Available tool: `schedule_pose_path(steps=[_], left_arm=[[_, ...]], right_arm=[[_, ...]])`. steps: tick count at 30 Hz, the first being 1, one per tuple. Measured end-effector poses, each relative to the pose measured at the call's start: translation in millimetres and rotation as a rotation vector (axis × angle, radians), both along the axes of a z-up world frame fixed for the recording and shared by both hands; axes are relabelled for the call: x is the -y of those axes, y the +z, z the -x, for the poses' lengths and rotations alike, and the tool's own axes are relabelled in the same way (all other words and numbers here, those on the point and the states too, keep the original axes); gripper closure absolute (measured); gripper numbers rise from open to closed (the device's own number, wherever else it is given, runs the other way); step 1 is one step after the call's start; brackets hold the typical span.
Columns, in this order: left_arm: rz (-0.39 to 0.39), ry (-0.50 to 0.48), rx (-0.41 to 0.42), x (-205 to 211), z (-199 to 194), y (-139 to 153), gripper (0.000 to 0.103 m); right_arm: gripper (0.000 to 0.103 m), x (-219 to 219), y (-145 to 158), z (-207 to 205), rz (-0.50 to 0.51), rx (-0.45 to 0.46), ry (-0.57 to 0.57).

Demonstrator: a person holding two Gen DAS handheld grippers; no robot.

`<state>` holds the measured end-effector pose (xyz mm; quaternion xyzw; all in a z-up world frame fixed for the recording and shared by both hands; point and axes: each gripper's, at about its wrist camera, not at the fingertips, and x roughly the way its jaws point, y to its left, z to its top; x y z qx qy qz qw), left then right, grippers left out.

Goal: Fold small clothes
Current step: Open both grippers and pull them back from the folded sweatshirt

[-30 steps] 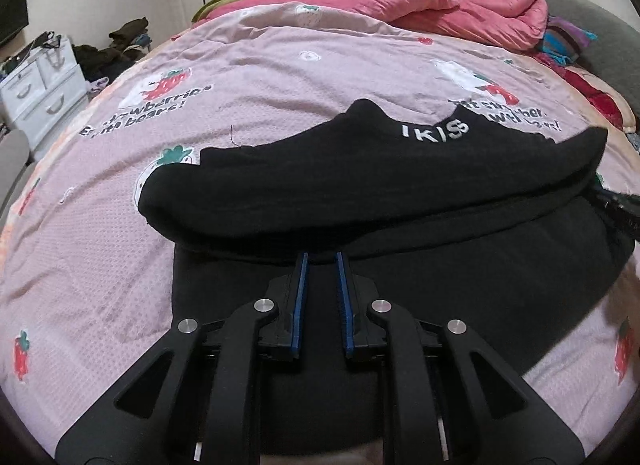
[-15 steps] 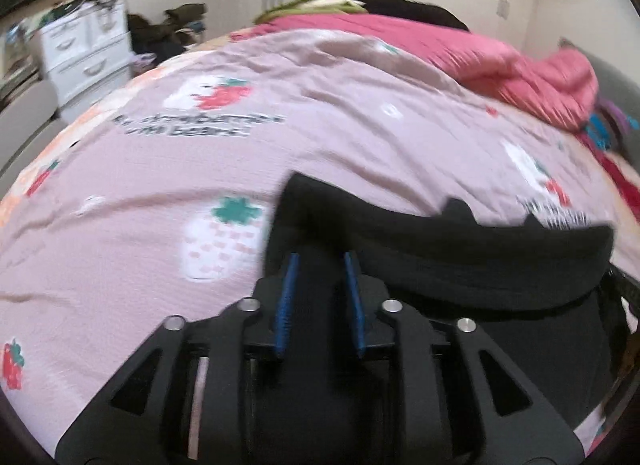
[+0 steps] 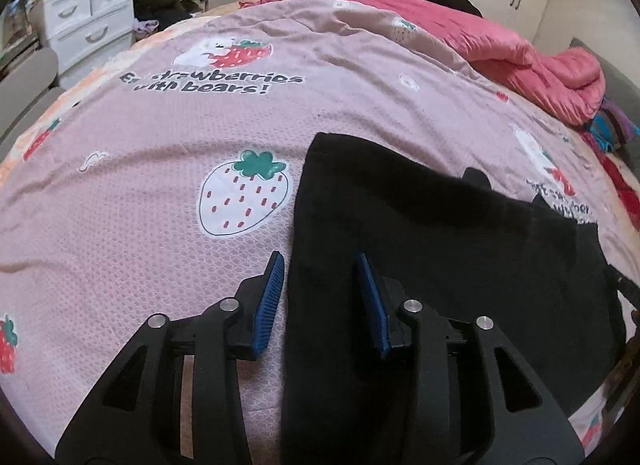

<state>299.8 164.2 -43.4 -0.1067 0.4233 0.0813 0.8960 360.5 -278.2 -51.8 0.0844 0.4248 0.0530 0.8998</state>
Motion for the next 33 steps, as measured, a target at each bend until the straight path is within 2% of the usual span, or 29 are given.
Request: schedule_pose_path(steps=[1,2,3,8,10,13,16,19,22,25,27,29,31,33], left_arm=[[0.005,-0.009,0.002,1.1,0.3,-0.4,0.086],[0.014,-0.015,0.002,1.7,0.4,-1.1,0.093],[0.009,-0.010,0.009,2.2,1.4,0.2,0.096],[-0.010,-0.014,0.062,0.5,12.2,16.8,0.100],[-0.028,-0.001,0.063,-3.1,14.1,17.0,0.100],[-0.025,0.004,0.019,-4.7,8.7,3.8,0.100],[-0.064,0.002,0.021,1.4,10.1,4.4,0.099],[-0.101,0.005,0.016,5.3,13.9,5.9,0.094],[-0.097,0.008,0.010,3.5,18.8,6.4,0.091],[-0.105,0.011,0.011,2.2,23.3,8.7,0.085],[-0.105,0.015,0.011,1.1,26.7,10.0,0.080],[-0.101,0.017,0.010,-0.1,29.4,10.3,0.074],[-0.106,0.022,0.007,-1.7,32.7,11.0,0.068],[-0.103,0.026,0.008,-4.6,36.5,11.9,0.062]], right_arm=[[0.068,0.1,-0.3,0.9,-0.014,0.000,0.008],[0.091,-0.9,0.8,2.2,-0.022,0.005,0.014],[0.096,-2.3,3.8,5.1,-0.036,0.019,0.026],[0.097,-4.5,24.2,19.2,0.010,0.099,0.011],[0.097,0.7,23.3,19.4,-0.006,0.093,-0.010],[0.097,0.6,11.3,15.3,0.011,0.052,-0.016],[0.095,-0.9,1.7,14.6,0.018,0.016,-0.038],[0.095,-3.5,1.9,16.5,0.033,0.019,-0.053],[0.088,-5.4,6.4,21.7,0.062,0.037,-0.057],[0.076,-3.2,10.2,28.4,0.075,0.044,-0.077],[0.063,0.8,16.0,34.0,0.050,0.056,-0.096],[0.053,3.1,21.8,38.3,0.023,0.071,-0.109],[0.050,2.1,29.9,43.5,-0.009,0.092,-0.105],[0.038,-3.4,37.4,48.0,-0.026,0.111,-0.094]])
